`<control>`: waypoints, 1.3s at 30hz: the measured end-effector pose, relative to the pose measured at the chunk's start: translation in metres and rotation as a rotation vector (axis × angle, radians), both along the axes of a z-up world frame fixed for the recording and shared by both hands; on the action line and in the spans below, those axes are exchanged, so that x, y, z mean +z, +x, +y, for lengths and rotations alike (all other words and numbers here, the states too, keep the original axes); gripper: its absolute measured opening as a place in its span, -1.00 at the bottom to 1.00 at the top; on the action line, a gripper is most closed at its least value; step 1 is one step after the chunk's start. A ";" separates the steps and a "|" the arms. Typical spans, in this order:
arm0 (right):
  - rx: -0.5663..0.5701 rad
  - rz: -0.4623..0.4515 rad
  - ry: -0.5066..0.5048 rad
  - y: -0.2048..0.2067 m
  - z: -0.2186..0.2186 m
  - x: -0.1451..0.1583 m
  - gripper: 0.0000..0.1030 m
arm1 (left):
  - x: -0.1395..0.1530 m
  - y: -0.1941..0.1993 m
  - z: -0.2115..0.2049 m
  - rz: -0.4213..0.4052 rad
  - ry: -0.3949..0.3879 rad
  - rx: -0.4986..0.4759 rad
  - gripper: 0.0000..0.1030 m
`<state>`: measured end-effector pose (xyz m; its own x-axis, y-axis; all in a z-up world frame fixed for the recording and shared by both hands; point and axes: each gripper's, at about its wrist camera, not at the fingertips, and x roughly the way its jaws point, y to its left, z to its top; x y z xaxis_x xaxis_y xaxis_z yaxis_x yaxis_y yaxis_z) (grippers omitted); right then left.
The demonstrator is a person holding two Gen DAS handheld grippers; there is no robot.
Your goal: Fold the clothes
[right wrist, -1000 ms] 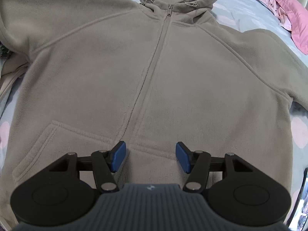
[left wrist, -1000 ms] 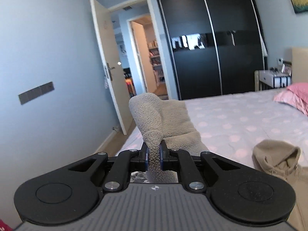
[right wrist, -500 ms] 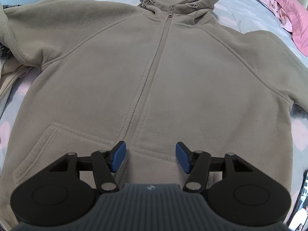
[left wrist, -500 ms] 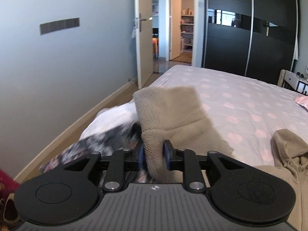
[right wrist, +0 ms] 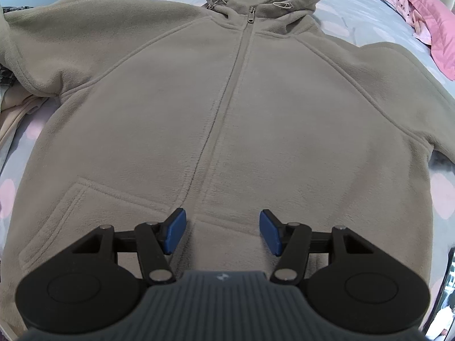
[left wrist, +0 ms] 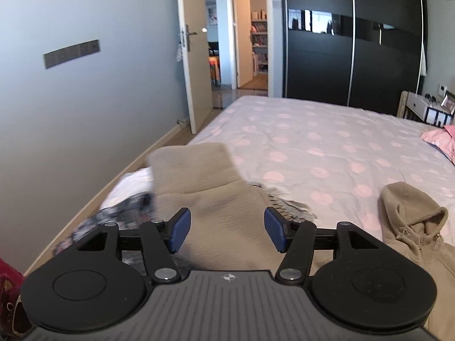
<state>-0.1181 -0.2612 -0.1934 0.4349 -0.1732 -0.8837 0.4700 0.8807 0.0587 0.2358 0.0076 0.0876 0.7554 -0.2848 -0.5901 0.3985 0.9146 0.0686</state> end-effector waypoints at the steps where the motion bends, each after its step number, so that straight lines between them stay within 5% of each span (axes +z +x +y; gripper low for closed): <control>1: -0.001 -0.001 0.000 0.000 0.000 0.000 0.18 | -0.001 0.006 -0.010 0.015 0.009 0.013 0.10; 6: -0.011 -0.002 0.002 -0.003 -0.002 0.000 0.18 | -0.012 0.045 -0.048 0.077 0.035 0.158 0.11; 11: -0.023 0.004 0.008 -0.001 -0.005 -0.004 0.18 | -0.036 0.084 -0.076 0.154 0.172 0.359 0.09; 15: -0.009 0.000 -0.002 0.005 -0.005 -0.003 0.18 | -0.054 0.095 -0.075 0.141 0.222 0.430 -0.12; 19: 0.038 -0.009 -0.003 0.005 0.003 -0.002 0.18 | -0.057 0.083 -0.057 0.128 0.122 0.409 -0.64; 22: 0.059 -0.015 0.000 0.003 0.007 0.000 0.18 | -0.047 0.059 -0.040 0.094 0.019 0.354 -0.81; 30: 0.061 -0.025 0.015 -0.002 0.010 0.004 0.18 | -0.016 -0.029 0.037 0.040 -0.166 0.276 -0.87; 39: 0.079 -0.022 0.021 -0.007 0.019 0.003 0.18 | -0.042 -0.054 0.106 0.215 -0.119 0.319 -0.83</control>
